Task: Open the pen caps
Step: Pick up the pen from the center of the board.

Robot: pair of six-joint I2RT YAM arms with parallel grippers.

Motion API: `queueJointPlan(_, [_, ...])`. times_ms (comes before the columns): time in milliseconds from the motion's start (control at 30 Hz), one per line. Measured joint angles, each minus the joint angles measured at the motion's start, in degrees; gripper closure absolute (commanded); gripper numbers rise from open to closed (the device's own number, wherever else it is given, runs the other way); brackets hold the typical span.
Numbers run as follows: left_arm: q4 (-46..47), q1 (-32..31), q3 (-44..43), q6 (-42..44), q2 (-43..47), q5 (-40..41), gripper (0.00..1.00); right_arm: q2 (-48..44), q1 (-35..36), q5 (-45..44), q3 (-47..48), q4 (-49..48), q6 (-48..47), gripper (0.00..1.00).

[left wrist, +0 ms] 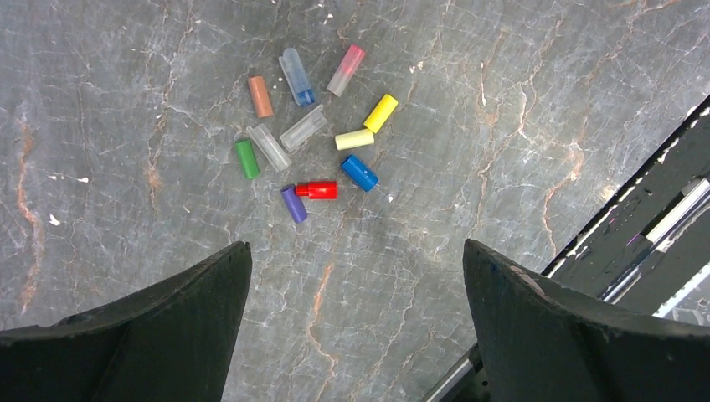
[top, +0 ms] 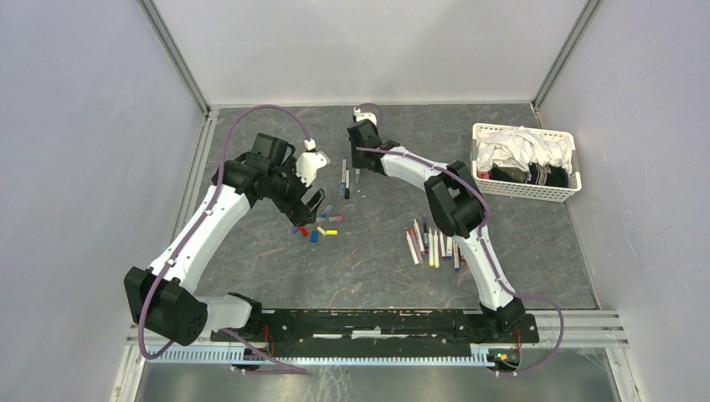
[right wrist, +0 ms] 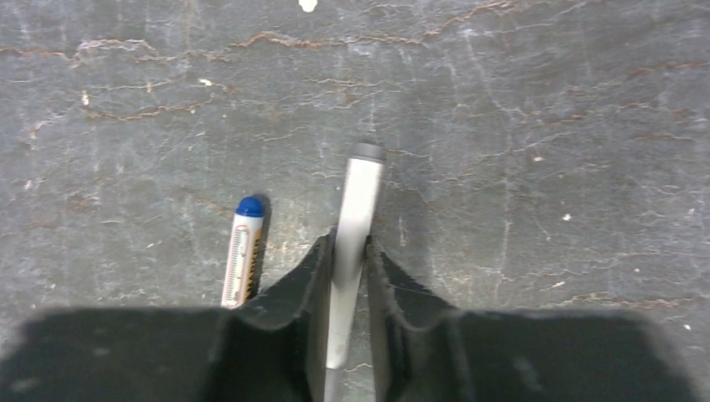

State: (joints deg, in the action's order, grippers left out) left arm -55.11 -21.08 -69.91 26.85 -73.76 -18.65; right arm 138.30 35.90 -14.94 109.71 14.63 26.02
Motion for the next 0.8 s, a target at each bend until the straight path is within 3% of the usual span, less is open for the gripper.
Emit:
queueJointPlan(133, [0.1, 0.0, 0.7, -0.1, 0.0, 0.1, 0.00, 0.0, 0.1, -1.9, -0.1, 0.2, -1.4, 1.00])
queueJointPlan(367, [2.6, 0.0, 0.7, -2.9, 0.0, 0.5, 0.00, -7.1, 0.6, -4.1, -11.2, -1.4, -1.0, 1.00])
queueJointPlan(633, [7.3, 0.0, 0.7, -8.9, 0.0, -1.9, 0.00, -36.3, 2.4, -0.9, -45.0, -15.8, 10.2, 1.00])
queueJointPlan(800, [10.5, 0.1, 0.7, -12.6, -0.2, -9.3, 0.01, -51.1, 9.5, -2.2, -55.6, -29.7, 18.1, 1.00])
